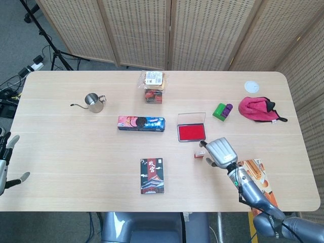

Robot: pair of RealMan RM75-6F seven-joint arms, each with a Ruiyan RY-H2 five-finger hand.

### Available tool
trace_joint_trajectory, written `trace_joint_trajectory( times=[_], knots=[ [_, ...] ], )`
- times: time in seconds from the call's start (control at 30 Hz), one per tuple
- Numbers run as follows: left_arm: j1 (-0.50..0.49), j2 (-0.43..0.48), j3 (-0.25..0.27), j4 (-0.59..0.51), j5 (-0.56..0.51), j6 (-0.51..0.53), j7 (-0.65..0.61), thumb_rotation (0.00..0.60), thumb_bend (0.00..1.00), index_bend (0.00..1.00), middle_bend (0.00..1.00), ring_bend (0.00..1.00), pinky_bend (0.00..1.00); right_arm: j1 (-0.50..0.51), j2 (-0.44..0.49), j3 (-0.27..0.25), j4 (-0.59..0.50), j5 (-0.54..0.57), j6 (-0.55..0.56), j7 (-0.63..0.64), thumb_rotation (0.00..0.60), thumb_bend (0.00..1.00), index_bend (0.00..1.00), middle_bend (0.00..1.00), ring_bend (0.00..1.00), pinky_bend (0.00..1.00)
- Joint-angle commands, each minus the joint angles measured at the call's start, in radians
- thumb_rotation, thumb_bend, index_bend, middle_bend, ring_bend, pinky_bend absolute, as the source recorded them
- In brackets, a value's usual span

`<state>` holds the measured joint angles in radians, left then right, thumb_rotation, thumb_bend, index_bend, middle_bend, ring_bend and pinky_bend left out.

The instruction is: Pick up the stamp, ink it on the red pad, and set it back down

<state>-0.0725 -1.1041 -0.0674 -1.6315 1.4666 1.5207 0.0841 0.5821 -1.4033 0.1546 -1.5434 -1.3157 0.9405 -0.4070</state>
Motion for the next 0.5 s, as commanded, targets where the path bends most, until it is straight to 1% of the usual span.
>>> trace_joint_trajectory(
  times=[0.03,0.33,0.5],
  knots=[
    [0.000,0.000,-0.001,-0.001,-0.003,0.000,0.000,0.600,0.00,0.00,0.00,0.00,0.00,0.007,-0.015,-0.003,0.008,0.007,0.000,-0.009,0.600,0.34,0.35,0.92,1.00,1.00],
    [-0.003,0.002,-0.008,-0.002,-0.017,-0.007,-0.003,0.600,0.00,0.00,0.00,0.00,0.00,0.036,-0.089,-0.016,0.072,0.020,-0.006,-0.024,0.600,0.34,0.35,0.92,1.00,1.00],
    [-0.006,0.002,-0.009,-0.001,-0.021,-0.013,-0.004,0.600,0.00,0.00,0.00,0.00,0.00,0.049,-0.113,-0.019,0.106,0.035,-0.010,-0.031,0.600,0.34,0.36,0.92,1.00,1.00]
  ],
)
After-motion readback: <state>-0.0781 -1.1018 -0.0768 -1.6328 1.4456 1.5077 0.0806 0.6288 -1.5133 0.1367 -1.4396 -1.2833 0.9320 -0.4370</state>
